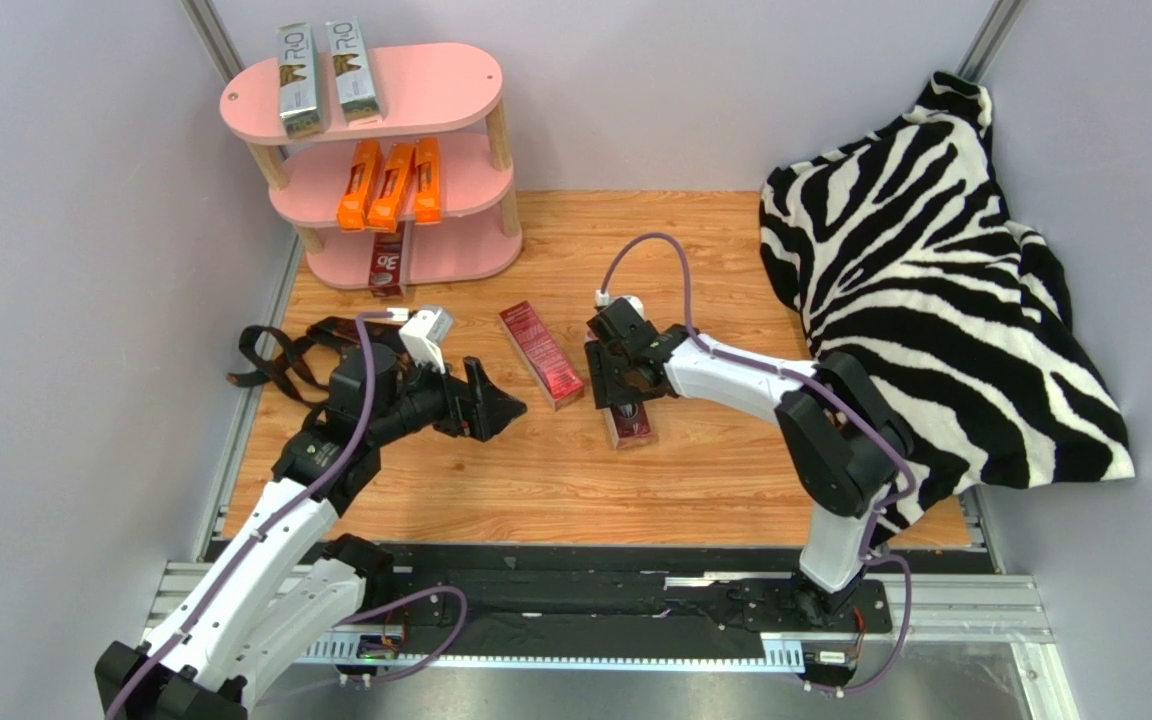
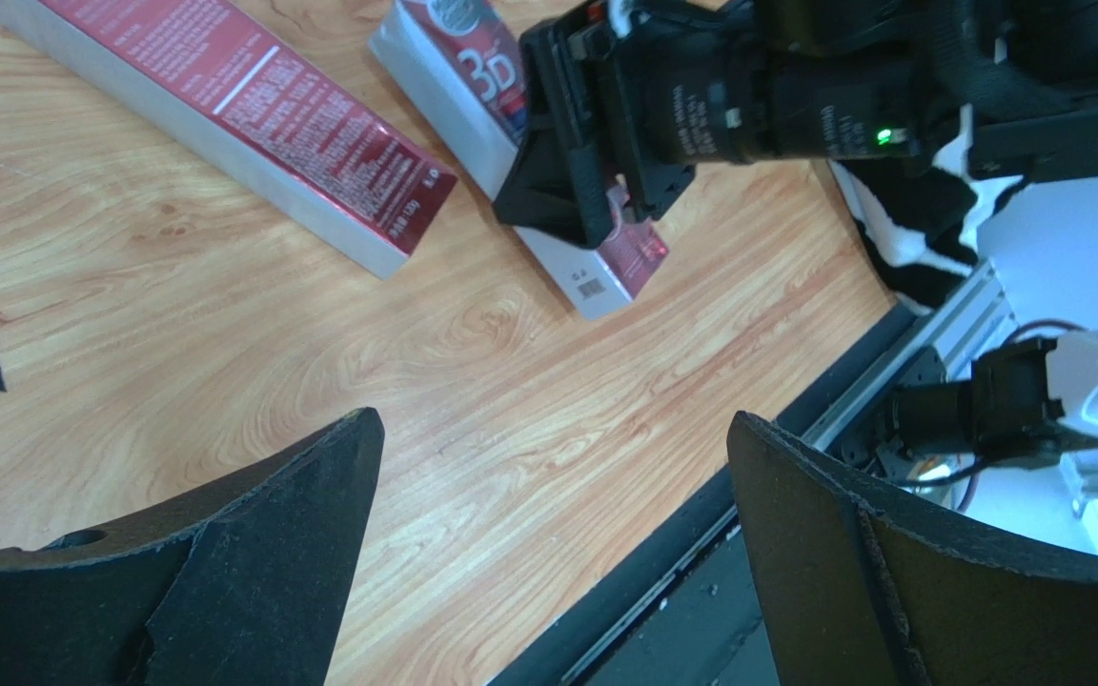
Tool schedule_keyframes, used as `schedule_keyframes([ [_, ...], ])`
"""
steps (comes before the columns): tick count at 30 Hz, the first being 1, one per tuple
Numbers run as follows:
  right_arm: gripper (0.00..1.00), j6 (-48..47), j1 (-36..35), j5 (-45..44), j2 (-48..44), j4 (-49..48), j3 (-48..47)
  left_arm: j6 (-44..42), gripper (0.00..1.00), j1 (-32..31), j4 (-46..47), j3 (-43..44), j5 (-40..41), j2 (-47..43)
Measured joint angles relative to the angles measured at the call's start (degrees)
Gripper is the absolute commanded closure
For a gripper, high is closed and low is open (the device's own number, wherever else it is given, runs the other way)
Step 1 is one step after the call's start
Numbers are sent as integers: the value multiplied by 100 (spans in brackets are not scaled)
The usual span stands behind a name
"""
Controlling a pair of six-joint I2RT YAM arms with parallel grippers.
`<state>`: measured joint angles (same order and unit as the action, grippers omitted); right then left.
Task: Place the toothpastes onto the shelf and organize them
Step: Pick up the toothpaste from the center of the board.
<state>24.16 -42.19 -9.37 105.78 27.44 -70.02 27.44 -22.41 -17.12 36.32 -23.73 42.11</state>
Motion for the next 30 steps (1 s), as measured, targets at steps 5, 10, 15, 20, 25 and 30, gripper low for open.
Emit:
schedule_keyframes([
  [5,45,389,0,9,-992,-245,509,-157,1,-411,-136,378,262,140],
  [10,45,868,35,-4,-2247,-791,1097,-387,1,-1051,-133,721,866,380],
  [15,45,1539,157,-17,-3602,-1390,1919,-542,1,-1530,-15,726,1314,723],
  [20,44,2428,219,-149,-4848,-2061,2907,-774,1,-2050,177,752,1733,1084],
  [25,43,3314,227,-275,-5698,-2562,3724,-1191,1,-2732,348,1029,2105,1626],
  [30,42,4146,227,-492,-6638,-2828,4393,-1532,1,-3136,750,1154,2302,2076],
])
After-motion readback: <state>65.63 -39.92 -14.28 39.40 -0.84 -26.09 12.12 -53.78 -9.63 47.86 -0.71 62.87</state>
